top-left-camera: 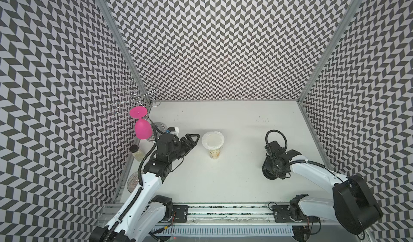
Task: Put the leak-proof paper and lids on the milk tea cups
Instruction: Pick up the cup lid from the center of the board.
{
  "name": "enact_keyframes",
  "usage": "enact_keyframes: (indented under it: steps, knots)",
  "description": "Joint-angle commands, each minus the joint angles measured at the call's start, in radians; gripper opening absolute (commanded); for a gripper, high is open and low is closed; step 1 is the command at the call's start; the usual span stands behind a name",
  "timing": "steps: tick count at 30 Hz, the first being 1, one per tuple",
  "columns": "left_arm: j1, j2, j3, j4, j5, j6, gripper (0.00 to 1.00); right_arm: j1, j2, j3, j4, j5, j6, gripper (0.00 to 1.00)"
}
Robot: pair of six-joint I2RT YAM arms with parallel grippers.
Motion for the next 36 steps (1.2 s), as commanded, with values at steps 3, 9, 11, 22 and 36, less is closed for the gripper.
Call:
enact_keyframes:
  steps: [3, 9, 11, 22, 36]
  knots:
    - [0.009, -0.017, 0.012, -0.019, 0.005, 0.018, 0.78, -0.008, -0.008, -0.006, 0.005, -0.012, 0.005, 0.71]
    - [0.012, -0.017, 0.008, -0.020, 0.007, 0.021, 0.78, -0.007, -0.076, 0.076, -0.086, 0.021, -0.023, 0.69]
    - [0.014, -0.015, 0.008, -0.018, 0.009, 0.022, 0.78, -0.007, -0.094, 0.135, -0.125, 0.028, -0.055, 0.67]
    - [0.029, 0.011, 0.034, -0.011, 0.029, 0.049, 0.78, 0.111, 0.066, 0.682, -0.309, -0.039, -0.357, 0.61]
    - [0.029, 0.035, 0.080, -0.071, 0.020, 0.138, 0.77, 0.377, 0.511, 1.356, -0.527, -0.069, -0.604, 0.55]
